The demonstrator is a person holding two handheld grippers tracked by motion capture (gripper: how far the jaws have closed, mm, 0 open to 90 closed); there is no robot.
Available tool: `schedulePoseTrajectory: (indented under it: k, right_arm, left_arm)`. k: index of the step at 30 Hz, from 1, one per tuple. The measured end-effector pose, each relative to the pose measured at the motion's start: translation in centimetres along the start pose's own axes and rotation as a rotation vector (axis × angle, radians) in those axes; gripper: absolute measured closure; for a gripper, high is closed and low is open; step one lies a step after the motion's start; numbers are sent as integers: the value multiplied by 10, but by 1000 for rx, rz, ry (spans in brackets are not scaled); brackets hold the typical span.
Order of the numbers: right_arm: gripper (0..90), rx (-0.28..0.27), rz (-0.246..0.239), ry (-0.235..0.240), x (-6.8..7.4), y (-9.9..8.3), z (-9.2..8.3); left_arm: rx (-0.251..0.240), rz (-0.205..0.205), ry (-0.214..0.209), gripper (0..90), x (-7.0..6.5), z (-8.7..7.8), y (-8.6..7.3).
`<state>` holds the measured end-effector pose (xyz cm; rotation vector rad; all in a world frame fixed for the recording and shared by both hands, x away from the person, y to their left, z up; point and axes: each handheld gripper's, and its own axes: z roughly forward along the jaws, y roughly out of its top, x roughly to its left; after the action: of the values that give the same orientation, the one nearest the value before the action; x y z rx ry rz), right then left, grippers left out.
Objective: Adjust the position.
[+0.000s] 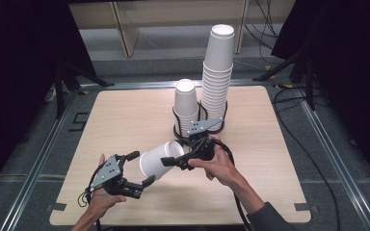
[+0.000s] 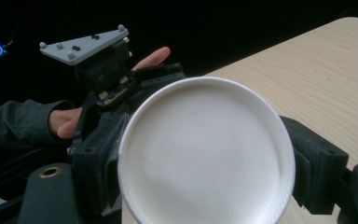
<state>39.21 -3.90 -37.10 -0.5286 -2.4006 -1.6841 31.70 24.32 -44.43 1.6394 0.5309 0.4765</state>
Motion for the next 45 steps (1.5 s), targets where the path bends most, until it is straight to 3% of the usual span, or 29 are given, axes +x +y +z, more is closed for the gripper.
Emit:
schedulePoseTrajectory:
  k: [2, 3, 7, 9, 12, 15, 17, 21, 24, 25, 26, 27, 28, 29, 30, 32, 34, 35, 36, 41, 42, 45]
  right_arm:
    - [242, 1, 15, 0, 1, -1, 1]
    - [242, -3, 22, 26, 1, -1, 4]
    - [242, -14, 38, 58, 2, -2, 9]
    - [242, -26, 50, 83, 4, -2, 11]
    - [242, -18, 31, 72, 4, -1, 11]
    - [242, -29, 46, 102, 2, -2, 13]
    - [240, -34, 33, 89, 0, -3, 12]
    - [236, -26, 73, 110, 0, -3, 10]
    - [230, -14, 40, 96, -1, -3, 10]
    - [226, 1, 31, 82, -1, -2, 9]
    - [188, 11, 1, 39, 1, 0, 7]
    - [188, 11, 1, 39, 1, 0, 7]
    - [154, 64, -34, -14, 6, 3, 3]
    - [155, 78, -93, -41, 6, 5, 1]
    - [155, 113, -129, -64, 10, 7, -2]
    - [155, 124, -153, -75, 13, 8, -2]
    - [155, 200, -266, -145, 23, 14, -4]
    - [155, 224, -254, -159, 27, 14, -4]
    - [156, 239, -305, -171, 27, 15, -3]
    - [158, 322, -354, -167, 30, 12, 3]
    - [160, 367, -358, -150, 31, 9, 8]
    - [160, 405, -359, -162, 33, 5, 13]
  left_arm:
    - [-9, 7, -8, 0, -1, 1, -1]
    - [-2, 18, -9, 0, -2, 2, 0]
    - [2, 35, -19, 0, -5, 4, -1]
    - [-14, 35, -34, 0, -7, 5, -2]
    - [-3, 56, -32, 28, -7, 2, -1]
    - [-3, 51, -48, 41, -6, 2, -1]
    - [19, 57, -48, 50, -6, 0, 1]
    - [34, 51, -58, 65, -6, 1, 3]
    - [61, 64, -65, 82, -6, 3, 4]
    - [56, 62, -72, 82, -6, 3, 3]
    - [95, 72, -60, 85, -4, 2, 4]
    - [95, 72, -60, 87, -4, 2, 4]
    - [107, 76, -57, 88, -4, 2, 3]
    - [129, 87, -50, 90, -4, 2, 3]
    - [141, 92, -50, 91, -4, 2, 3]
    - [161, 93, -49, 92, -4, 3, 3]
    - [219, 124, -46, 92, -6, 5, 1]
    - [219, 124, -46, 92, -6, 5, 1]
    - [236, 137, -53, 92, -8, 7, -1]
    - [286, 179, -66, 92, -11, 8, -1]
    - [291, 183, -71, 92, -12, 9, -1]
    - [279, 186, -87, 92, -15, 11, -3]
